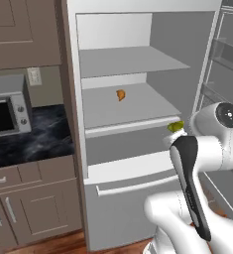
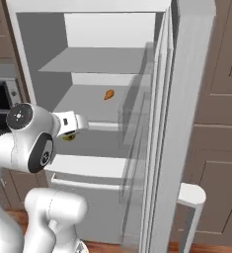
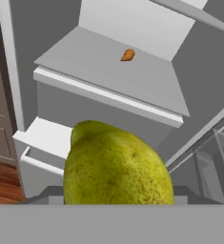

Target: Pick up the pear and banana from the fridge and place one fruit on each plate on the dining counter.

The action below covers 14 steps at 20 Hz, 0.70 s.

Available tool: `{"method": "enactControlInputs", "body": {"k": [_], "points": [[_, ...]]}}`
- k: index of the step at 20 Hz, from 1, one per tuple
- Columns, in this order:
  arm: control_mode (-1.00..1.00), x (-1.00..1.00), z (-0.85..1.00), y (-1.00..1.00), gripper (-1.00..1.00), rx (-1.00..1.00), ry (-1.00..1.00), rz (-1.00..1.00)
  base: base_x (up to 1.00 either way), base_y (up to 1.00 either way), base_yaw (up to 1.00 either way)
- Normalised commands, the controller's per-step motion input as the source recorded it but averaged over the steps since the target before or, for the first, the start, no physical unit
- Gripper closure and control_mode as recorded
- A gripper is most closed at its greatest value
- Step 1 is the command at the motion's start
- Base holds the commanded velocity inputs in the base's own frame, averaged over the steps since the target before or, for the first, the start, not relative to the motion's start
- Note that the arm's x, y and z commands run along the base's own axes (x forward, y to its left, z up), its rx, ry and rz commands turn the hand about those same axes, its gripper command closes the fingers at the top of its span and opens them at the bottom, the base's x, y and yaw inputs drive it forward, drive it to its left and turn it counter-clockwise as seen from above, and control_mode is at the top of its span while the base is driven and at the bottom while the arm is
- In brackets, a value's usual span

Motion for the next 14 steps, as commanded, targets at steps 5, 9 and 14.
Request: {"method": "enactControlInputs", "body": {"k": [5, 9, 14], "points": [[1.00, 0.00, 0.00, 0.00, 1.00, 0.00, 0.00, 0.00, -0.60, 0.00, -0.17], [1.00, 0.00, 0.00, 0.00, 1.00, 0.00, 0.00, 0.00, -0.64, 0.00, -0.21], [1.00, 0.00, 0.00, 0.00, 1.00, 0.00, 0.00, 0.00, -0.63, 0.00, -0.21]]}}
